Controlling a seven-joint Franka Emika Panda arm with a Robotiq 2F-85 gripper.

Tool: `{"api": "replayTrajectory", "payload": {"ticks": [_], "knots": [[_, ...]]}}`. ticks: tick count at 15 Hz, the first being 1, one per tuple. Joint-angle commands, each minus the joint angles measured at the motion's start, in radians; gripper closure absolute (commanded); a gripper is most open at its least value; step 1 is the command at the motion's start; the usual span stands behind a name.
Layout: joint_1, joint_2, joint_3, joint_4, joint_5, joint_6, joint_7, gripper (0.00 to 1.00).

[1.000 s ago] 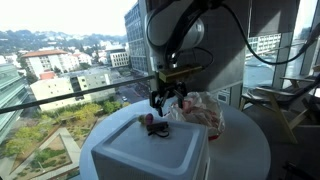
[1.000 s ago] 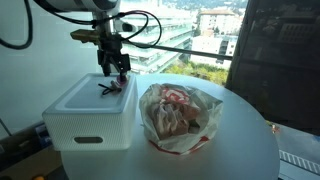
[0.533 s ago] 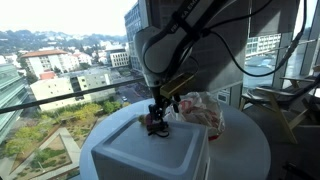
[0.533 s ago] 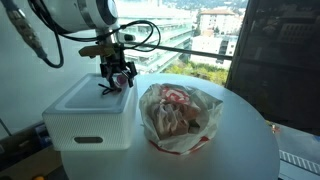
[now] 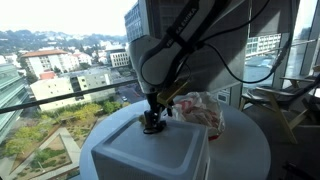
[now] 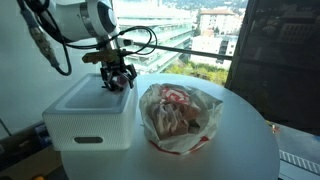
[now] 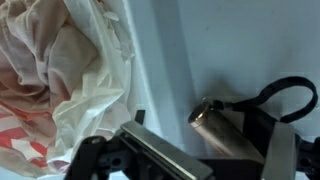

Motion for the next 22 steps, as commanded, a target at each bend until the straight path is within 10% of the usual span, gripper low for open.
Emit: {"api": "replayTrajectory", "payload": {"ticks": [1, 3, 4, 14, 22], "knots": [[0.019, 0.021, -0.015, 0.029, -0.011, 0.027, -0.042, 0.00], [0.022, 0.022, -0.014, 0.031, -0.012, 0.030, -0.061, 0.00], [0.024, 0.023, -0.013, 0.032, -0.014, 0.033, -0.069, 0.22], [0.036, -0.015, -0.001, 0.027, 0.034, -0.069, -0.104, 0.94], [0.010, -0.184, -0.013, 0.006, 0.148, -0.449, 0.070, 0.92]]}}
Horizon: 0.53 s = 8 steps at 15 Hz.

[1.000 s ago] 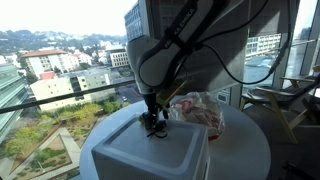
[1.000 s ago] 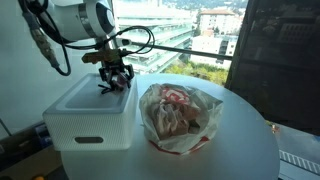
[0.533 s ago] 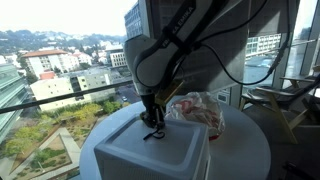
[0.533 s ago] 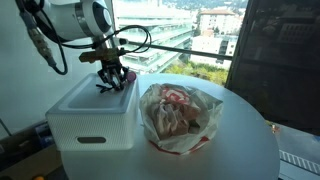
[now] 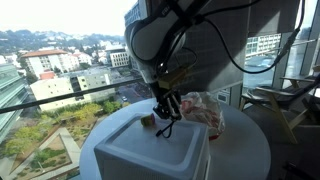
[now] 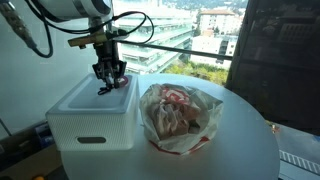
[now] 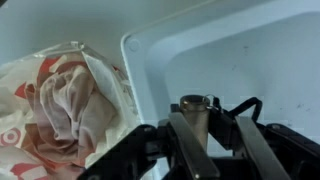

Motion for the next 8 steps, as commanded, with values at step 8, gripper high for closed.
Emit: {"api": "replayTrajectory", "payload": {"ticks": [8], "knots": [[-0.123, -0.099, -0.100, -0.065, 0.068, -0.104, 0.304, 0.92]]}}
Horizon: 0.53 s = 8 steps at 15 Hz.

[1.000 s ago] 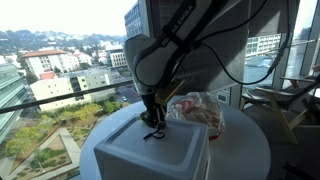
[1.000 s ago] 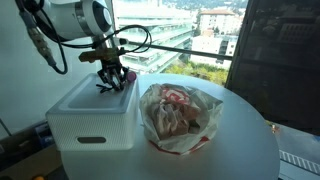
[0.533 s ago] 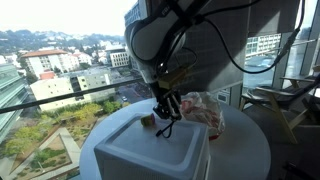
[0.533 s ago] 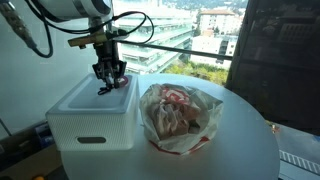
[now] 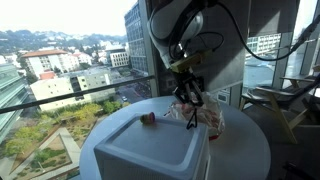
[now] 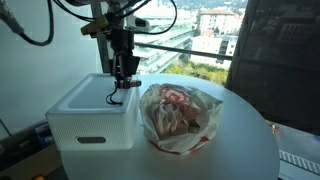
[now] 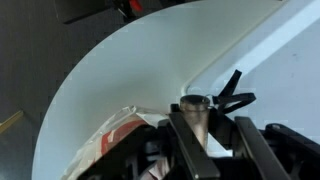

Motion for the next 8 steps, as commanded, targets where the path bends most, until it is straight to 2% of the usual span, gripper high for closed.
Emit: {"api": "replayTrajectory", "payload": {"ticks": [1, 4, 8], "knots": [[-0.043, -0.005, -0.043, -0.042, -0.006, 0.090, 0.121, 0.92], [-0.068, 0.009, -0.077, -0.064, -0.021, 0.181, 0.232, 0.92], [-0.075, 0.052, -0.113, -0.083, -0.104, 0.360, 0.405, 0.91]]}}
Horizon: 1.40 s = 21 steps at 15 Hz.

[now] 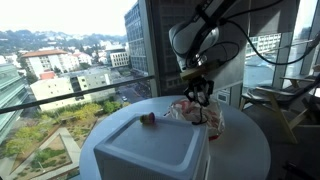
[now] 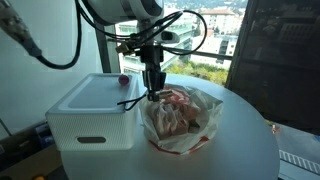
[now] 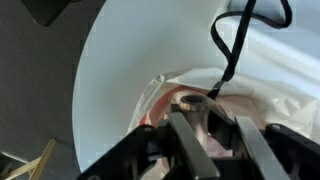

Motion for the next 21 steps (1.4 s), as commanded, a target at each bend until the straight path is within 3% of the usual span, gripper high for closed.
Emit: {"api": "replayTrajectory", "payload": {"ticks": [1, 7, 15, 16, 18, 21], "knots": [[0.006, 0.036, -0.028, -0.012, -0.085, 0.155, 0.177, 0.91], [0.036, 0.153, -0.100, 0.015, -0.300, 0.361, 0.488, 0.91], [0.046, 0.281, -0.118, 0.043, -0.275, 0.462, 0.546, 0.92], [0.053, 0.277, -0.118, 0.046, -0.266, 0.435, 0.543, 0.44], [0.093, 0.245, -0.142, 0.042, -0.310, 0.387, 0.574, 0.38], [0.148, 0.165, -0.149, 0.033, -0.339, 0.262, 0.633, 0.14]]}}
